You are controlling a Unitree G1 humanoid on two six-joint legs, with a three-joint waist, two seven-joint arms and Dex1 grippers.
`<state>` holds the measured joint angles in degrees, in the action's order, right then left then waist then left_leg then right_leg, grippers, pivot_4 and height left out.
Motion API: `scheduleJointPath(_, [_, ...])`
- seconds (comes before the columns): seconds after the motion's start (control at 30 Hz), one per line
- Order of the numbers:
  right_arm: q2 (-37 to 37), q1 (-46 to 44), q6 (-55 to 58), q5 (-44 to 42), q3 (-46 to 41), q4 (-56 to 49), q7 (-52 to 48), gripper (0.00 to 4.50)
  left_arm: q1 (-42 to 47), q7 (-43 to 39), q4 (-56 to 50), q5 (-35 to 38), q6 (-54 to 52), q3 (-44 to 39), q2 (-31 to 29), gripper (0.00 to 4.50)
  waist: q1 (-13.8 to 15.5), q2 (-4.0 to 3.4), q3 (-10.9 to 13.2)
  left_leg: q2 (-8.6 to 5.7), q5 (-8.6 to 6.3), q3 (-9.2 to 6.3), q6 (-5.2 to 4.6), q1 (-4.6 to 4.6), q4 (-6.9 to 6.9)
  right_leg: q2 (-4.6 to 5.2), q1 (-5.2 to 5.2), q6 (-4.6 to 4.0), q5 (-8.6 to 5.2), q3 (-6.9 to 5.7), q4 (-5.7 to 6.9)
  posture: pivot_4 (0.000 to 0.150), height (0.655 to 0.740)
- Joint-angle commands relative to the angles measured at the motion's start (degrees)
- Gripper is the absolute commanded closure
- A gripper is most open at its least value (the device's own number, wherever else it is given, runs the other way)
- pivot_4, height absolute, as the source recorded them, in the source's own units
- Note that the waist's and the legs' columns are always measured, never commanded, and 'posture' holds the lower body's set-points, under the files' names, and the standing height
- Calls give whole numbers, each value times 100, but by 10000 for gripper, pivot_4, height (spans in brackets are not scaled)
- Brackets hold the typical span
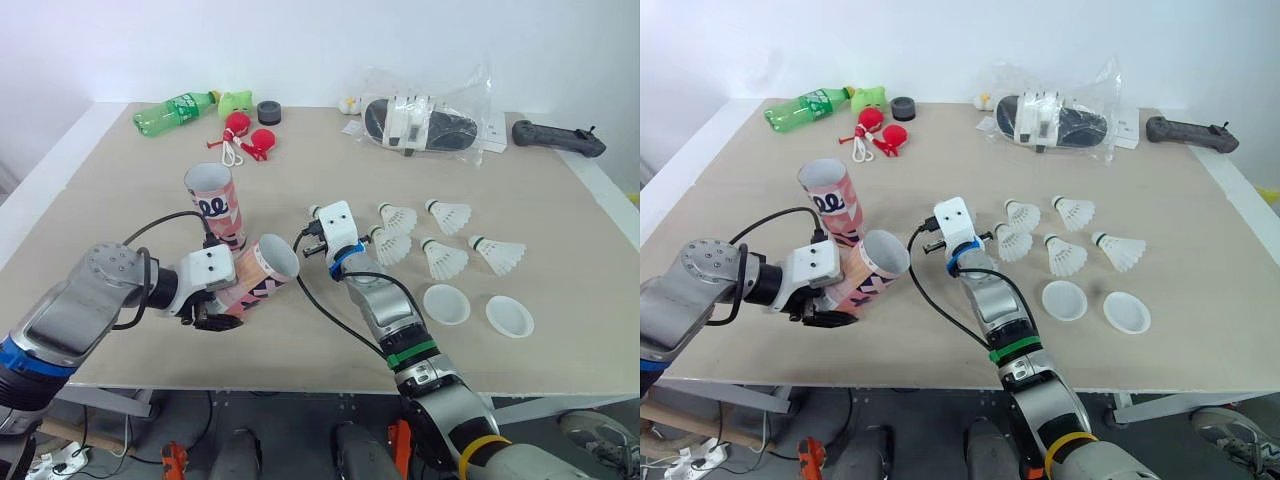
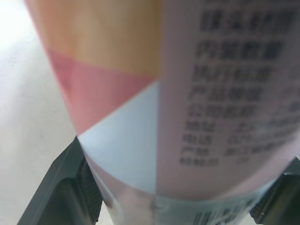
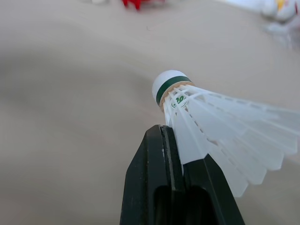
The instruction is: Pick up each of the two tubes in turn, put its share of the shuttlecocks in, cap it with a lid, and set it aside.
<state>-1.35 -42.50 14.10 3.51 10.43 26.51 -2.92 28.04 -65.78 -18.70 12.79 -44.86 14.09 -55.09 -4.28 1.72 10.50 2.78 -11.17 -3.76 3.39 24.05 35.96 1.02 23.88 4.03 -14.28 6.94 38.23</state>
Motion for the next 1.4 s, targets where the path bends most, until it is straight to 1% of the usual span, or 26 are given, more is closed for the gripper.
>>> scheduleJointPath(0.03, [-76, 4, -207, -227, -77, -843, -336, 44724, -87, -37, -142, 64, -5, 163, 84, 12336, 1, 0, 0, 0, 0, -1, 0, 0, 0, 0, 0, 0, 0, 0, 0, 1500, 7400])
scheduleJointPath(0.13, [-83, 149, -14, -441, -75, -1534, -634, 44724, -106, -34, -161, 64, -19, 155, 81, 12336, 3, 0, 0, -1, 1, -8, 2, 2, 1, 1, -2, 0, 0, -6, 0, 1500, 7400])
scheduleJointPath(0.23, [177, 319, 569, -898, -125, -2828, -1218, 44724, -145, -15, -200, 76, -49, 140, 90, 12336, 6, -3, 2, -1, 1, -14, 3, 7, 1, 1, -1, -1, -1, -11, 0, 1500, 7400])
scheduleJointPath(0.33, [1056, 389, 1131, -1539, -301, -3989, -2286, 44724, -182, -1, -208, 80, -62, 134, 105, 12336, 14, -7, 4, -2, 1, -19, 3, 8, 1, 2, -3, 0, -2, -17, 0, 1500, 7400])
scheduleJointPath(0.4, [1805, 452, 1607, -2132, -504, -4567, -3090, 44724, -202, -2, -192, 74, -52, 136, 108, 12336, 28, -6, 4, -4, 2, -25, 3, 8, 4, 6, -10, 3, -5, -26, -2, 1500, 7400])
scheduleJointPath(0.53, [3481, 524, 2139, -3147, -819, -5266, -4781, 44724, -210, -28, -136, 52, -9, 166, 121, 12336, 30, -12, 8, -4, 1, -26, 3, -20, 2, 7, -37, 3, -17, -30, -6, 1500, 7400])
scheduleJointPath(0.57, [3781, 497, 2197, -3278, -806, -5351, -5096, 44724, -204, -33, -115, 41, 5, 178, 129, 12336, 29, -32, 19, -3, 1, -26, 2, -32, 1, 7, -48, -1, -19, -31, -7, 1500, 7400])
scheduleJointPath(0.63, [4174, 422, 2306, -3460, -741, -5441, -5430, 44724, -191, -39, -90, 30, 16, 191, 142, 12336, 15, -33, 16, -4, 1, -23, 2, -43, -5, 7, -53, -1, -22, -28, -6, 1500, 7400])
scheduleJointPath(0.67, [4314, 365, 2273, -3432, -677, -5448, -5545, 44724, -180, -45, -74, 21, 27, 200, 149, 12336, 13, -35, 15, -2, 0, -23, 1, -64, -14, 4, -65, -7, -25, -28, -5, 1500, 7400])
scheduleJointPath(0.7, [4418, 312, 2212, -3370, -611, -5449, -5631, 44724, -172, -49, -63, 16, 34, 206, 155, 12336, 6, -37, 15, -2, 1, -23, 0, -67, -18, 4, -67, -8, -24, -28, -5, 1500, 7400])
scheduleJointPath(0.8, [4494, 83, 1983, -3123, -348, -5413, -5789, 44724, -155, -51, -66, 7, 31, 215, 177, 12336, 2, -37, 15, -2, 4, -23, -5, -68, -14, 5, -67, -9, -20, -28, -5, 1500, 7400])
scheduleJointPath(0.9, [4488, -143, 1754, -2745, 96, -5309, -5911, 44724, -155, -46, -77, -4, 23, 222, 195, 12336, 10, -36, 15, -5, 4, -18, -5, -66, -11, 9, -66, -6, -18, -26, -6, 1500, 7400])
scheduleJointPath(1.03, [4314, -337, 1377, -2180, 648, -5001, -5943, 44724, -147, -49, -68, -24, 39, 232, 206, 12336, 31, -34, 14, -6, 4, -19, -5, -61, -12, 10, -65, -1, -24, -27, -6, 1500, 7400])
scheduleJointPath(1.23, [3994, -361, 1233, -1737, 1016, -4810, -5863, 44724, -184, -11, -156, -2, -23, 203, 225, 12336, 44, -35, 14, -9, 4, -19, -4, -60, -13, 13, -64, -1, -24, -27, -6, 1500, 7400])
scheduleJointPath(1.3, [3905, -357, 1285, -1722, 1018, -4815, -5863, 38269, -222, -2, -193, 9, -40, 201, 223, 12336, 48, -34, 14, -9, 4, -19, -5, -59, -12, 13, -64, -1, -24, -28, -6, 1500, 7400])
scheduleJointPath(1.33, [3855, -369, 1321, -1723, 1015, -4826, -5849, 35987, -230, 1, -200, 14, -47, 200, 227, 12336, 49, -34, 14, -9, 4, -19, -4, -59, -12, 14, -64, -1, -24, -28, -6, 1500, 7400])
scheduleJointPath(1.37, [3829, -373, 1351, -1728, 1006, -4843, -5843, 32400, -230, 3, -202, 14, -51, 202, 231, 12336, 49, -34, 14, -9, 4, -19, -4, -60, -12, 14, -65, -1, -24, -28, -6, 1500, 7400])
scheduleJointPath(1.4, [3813, -377, 1379, -1742, 995, -4867, -5848, 27221, -226, 3, -197, 11, -51, 206, 236, 12336, 51, -35, 14, -9, 4, -19, -4, -60, -13, 14, -65, -1, -24, -28, -6, 1500, 7400])
